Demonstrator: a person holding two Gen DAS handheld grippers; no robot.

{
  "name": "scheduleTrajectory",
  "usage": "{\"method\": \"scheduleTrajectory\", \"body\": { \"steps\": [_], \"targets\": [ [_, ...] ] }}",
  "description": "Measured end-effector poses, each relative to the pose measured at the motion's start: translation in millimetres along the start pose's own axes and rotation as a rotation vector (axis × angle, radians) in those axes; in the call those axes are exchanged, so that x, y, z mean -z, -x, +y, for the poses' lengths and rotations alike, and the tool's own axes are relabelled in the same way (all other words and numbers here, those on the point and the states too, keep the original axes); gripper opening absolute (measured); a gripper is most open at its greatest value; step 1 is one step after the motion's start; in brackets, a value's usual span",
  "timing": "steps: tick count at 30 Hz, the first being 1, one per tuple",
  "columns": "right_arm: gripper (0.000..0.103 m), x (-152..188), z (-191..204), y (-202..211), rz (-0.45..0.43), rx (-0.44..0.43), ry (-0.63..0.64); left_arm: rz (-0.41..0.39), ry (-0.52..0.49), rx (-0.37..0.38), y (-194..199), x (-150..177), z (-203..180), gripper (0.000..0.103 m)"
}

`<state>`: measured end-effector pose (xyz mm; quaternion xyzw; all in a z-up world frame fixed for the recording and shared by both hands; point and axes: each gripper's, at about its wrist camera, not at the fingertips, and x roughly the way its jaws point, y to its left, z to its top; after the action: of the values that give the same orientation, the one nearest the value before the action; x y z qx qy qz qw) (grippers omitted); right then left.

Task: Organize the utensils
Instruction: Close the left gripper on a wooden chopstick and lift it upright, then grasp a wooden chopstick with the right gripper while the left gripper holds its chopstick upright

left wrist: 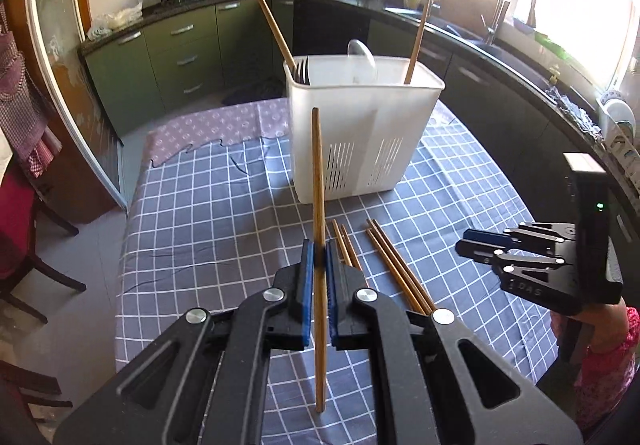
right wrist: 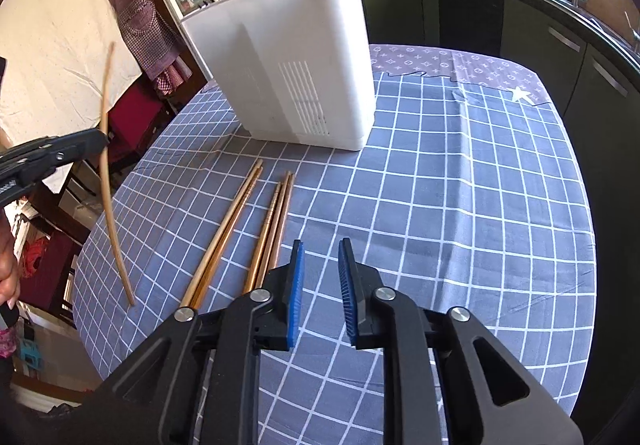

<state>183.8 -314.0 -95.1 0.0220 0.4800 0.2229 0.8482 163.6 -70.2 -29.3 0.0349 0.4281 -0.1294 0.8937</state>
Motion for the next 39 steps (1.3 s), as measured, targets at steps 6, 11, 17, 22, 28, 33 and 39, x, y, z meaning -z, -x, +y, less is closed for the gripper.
{"method": "scheduleTrajectory", "body": {
  "steps": [6, 11, 17, 22, 28, 33, 39],
  "targets": [
    [0.024, -13.8, 16.0, -34.8, 0.088, 0.022, 0.042, -0.104, 0.003, -0.016, 27.0, 19.3, 10.3, 0.006],
    [0.024, -23.9, 24.0, -53.1, 0.125, 0.053, 0.061, -0.141, -0.009, -0.016, 40.4, 28.8, 10.5, 0.006],
    [0.024, -26.4, 31.5, -59.5, 0.137, 0.070, 0.081, -0.155, -0.021, -0.008, 49.1, 34.3, 12.6, 0.006],
    [0.024, -27.9, 37.6, -67.3, 0.157, 0.090, 0.100, -0.157, -0.024, -0.003, 51.7, 35.7, 13.8, 0.006],
    [0.024, -29.4, 41.0, -78.1, 0.167, 0.122, 0.112, -0.157, -0.025, -0.008, 53.0, 36.0, 14.4, 0.006],
    [0.024, -25.8, 51.5, -83.4, 0.176, 0.147, 0.151, -0.156, -0.026, -0.010, 54.1, 35.9, 15.9, 0.006],
    [0.010, -29.4, 57.1, -87.1, 0.165, 0.156, 0.165, -0.155, -0.032, -0.010, 55.0, 35.9, 16.0, 0.006]
  ]
}}
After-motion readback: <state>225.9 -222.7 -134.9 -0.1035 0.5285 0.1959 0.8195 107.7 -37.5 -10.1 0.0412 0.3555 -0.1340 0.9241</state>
